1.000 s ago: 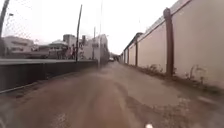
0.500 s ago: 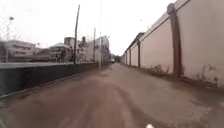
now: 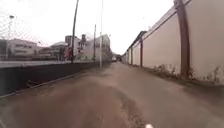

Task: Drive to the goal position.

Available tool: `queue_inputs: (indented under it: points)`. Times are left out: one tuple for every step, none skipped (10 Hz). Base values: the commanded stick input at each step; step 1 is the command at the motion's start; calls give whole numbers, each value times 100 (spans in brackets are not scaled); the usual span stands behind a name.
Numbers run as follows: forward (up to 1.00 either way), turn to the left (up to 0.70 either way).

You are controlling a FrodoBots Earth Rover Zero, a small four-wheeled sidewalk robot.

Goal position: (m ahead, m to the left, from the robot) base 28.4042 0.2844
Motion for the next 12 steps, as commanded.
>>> queue_inputs:
  points:
    - [85,-15]
    - [85,5]
    - [85,6]
    - [85,6]
    - [85,6]
    - [85,6]
    - [85,6]
    - [85,6]
    - [85,6]
    - [85,6]
    - [85,6]
    - [85,-21]
